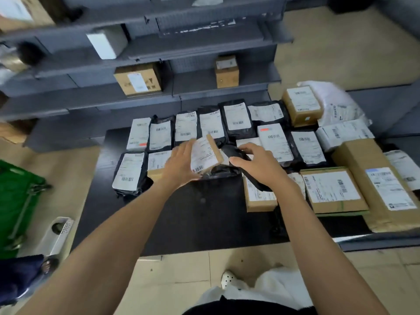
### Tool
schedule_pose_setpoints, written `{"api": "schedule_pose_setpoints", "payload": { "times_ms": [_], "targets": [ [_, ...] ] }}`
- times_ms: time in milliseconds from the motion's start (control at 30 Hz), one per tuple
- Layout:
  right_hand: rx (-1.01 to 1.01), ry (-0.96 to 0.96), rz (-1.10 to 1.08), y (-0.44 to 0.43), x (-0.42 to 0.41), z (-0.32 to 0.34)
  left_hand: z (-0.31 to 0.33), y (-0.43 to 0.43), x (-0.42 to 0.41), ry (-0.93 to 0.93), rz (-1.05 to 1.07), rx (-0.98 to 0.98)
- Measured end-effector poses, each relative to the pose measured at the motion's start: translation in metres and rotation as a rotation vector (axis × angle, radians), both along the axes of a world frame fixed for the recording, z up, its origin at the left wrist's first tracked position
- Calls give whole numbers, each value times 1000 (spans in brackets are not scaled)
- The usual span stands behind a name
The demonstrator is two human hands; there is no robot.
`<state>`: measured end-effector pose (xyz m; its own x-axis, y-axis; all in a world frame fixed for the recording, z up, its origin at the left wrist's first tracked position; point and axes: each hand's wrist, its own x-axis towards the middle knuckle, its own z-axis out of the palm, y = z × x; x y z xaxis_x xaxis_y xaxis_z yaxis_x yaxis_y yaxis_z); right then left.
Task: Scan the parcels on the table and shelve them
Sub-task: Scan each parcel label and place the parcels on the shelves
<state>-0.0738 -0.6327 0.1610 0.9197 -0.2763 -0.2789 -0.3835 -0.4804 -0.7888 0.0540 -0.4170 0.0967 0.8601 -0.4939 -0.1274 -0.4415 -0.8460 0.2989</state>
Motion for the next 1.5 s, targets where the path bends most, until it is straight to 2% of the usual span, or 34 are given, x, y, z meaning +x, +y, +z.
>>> {"api": "schedule_pose_setpoints", "payload": {
  "times_ms": [133,200,367,500,700,967,1167,1500],
  "targets": [
    [-50,-187,-26,3,18,44,89,-1,60,-342,-92,14],
    [-83,-271,-39,4,26,65,132,-2,83,-483,-140,87],
    [-133,-398,-26,13,50,117,211,-6,119,-652,-177,155],
    [-203,-441,32,25,58,139,227,-4,126,-745,-191,189],
    [-222,-428,61,37,56,135,228,-6,127,-739,-128,222],
    [-229,-352,36,40,47,125,216,-9,120,-768,-171,299],
    [-239,-309,53,38,37,114,208,-15,112,-739,-166,248],
    [-136,-111,-2,10,-3,58,113,-48,82,-527,-199,132]
  ]
}}
